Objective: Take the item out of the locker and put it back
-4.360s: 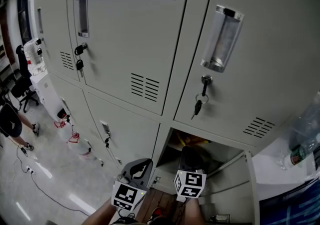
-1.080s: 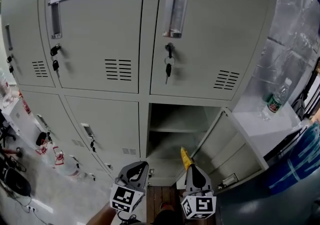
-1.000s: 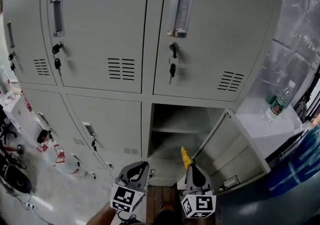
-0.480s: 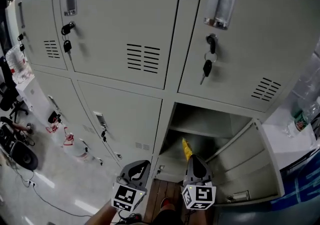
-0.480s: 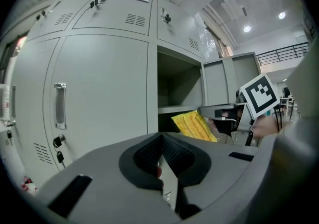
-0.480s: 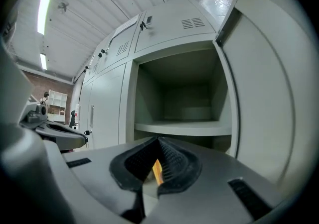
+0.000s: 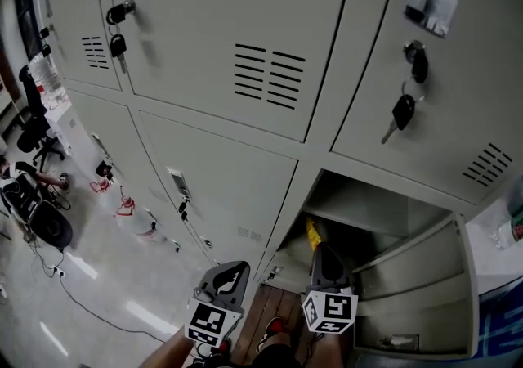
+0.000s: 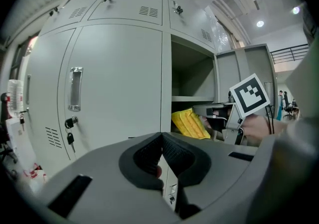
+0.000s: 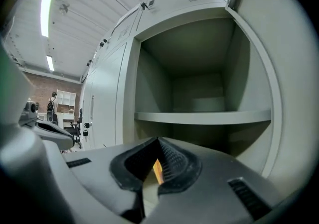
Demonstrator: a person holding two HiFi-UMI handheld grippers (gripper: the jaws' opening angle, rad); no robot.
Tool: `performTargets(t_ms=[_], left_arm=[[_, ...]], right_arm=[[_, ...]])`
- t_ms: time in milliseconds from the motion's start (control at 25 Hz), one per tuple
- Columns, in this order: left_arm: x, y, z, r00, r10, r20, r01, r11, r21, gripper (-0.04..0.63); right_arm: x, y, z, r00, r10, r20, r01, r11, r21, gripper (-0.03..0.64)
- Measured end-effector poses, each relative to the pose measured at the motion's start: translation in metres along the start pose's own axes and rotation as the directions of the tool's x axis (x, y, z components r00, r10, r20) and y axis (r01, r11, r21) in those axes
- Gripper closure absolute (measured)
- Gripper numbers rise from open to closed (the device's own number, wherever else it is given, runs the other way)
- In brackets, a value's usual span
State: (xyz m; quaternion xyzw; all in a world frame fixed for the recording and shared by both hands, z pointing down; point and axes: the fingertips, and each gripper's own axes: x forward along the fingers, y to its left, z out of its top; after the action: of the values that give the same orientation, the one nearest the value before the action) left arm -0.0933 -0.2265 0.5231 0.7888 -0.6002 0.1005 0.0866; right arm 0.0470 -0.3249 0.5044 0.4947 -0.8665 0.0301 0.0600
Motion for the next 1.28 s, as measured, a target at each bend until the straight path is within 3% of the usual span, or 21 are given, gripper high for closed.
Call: performTargets(t_ms=[440, 1280], left_arm=[[-0.007, 0.014, -0.032, 0.997, 0.058, -0.053, -0.06, 0.997, -0.042, 0.574], [-0.014, 0.022, -0.091, 0.986, 0.096, -0.135, -0.107, 0.992, -0.075, 0.574]], right_arm=[[0.023, 0.024, -0.038, 0.996, 0.073, -0.049, -0.071, 0.997, 0.043, 0.6], [0.036, 0.033, -0.122, 0.986, 0.075, -0.151, -0.067, 0.996, 0.062, 0.598]])
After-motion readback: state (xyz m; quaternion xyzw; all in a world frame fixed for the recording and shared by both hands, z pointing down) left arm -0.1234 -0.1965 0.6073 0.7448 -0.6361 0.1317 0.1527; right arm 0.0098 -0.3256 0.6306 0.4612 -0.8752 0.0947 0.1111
